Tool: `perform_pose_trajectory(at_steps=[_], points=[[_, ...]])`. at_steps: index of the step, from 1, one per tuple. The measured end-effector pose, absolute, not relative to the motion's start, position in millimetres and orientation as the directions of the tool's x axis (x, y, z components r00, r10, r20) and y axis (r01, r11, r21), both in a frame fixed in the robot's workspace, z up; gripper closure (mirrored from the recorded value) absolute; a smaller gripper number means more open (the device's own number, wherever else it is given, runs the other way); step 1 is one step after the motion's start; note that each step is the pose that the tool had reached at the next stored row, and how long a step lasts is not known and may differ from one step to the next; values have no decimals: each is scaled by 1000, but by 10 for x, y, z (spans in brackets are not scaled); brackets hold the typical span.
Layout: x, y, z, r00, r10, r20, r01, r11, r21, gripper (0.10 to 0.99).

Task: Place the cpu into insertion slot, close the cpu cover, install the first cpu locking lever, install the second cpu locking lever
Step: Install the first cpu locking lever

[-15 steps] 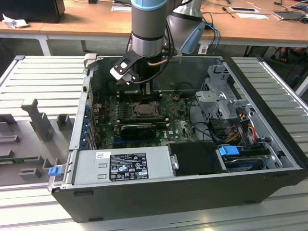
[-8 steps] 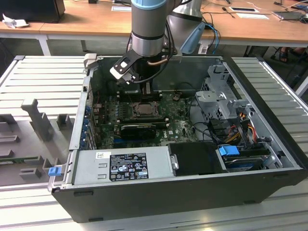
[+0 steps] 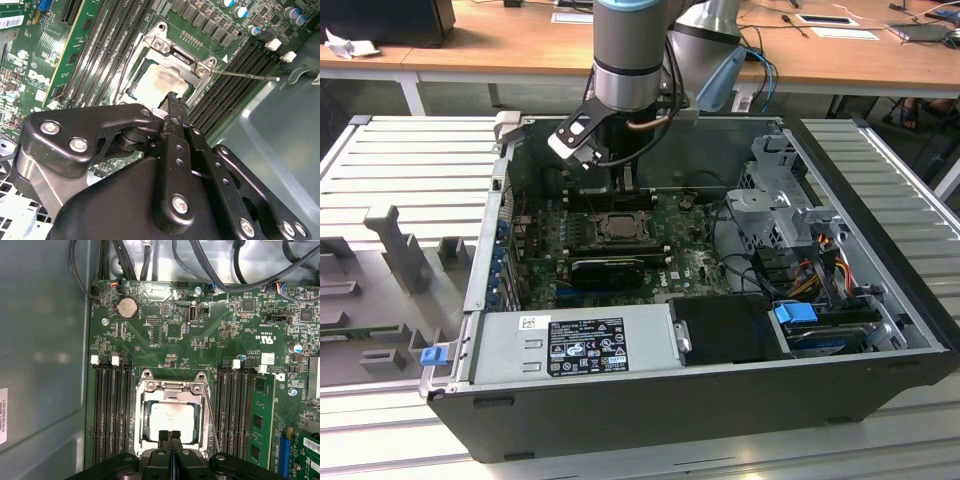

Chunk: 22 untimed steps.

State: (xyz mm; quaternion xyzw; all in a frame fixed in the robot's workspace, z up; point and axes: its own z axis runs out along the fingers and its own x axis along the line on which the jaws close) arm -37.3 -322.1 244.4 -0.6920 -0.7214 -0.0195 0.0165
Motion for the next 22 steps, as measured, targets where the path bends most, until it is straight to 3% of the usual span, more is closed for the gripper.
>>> perform_pose_trajectory(at_steps=[22], points=[[-373, -3221, 2590, -42, 998, 51, 999, 41, 5, 980]])
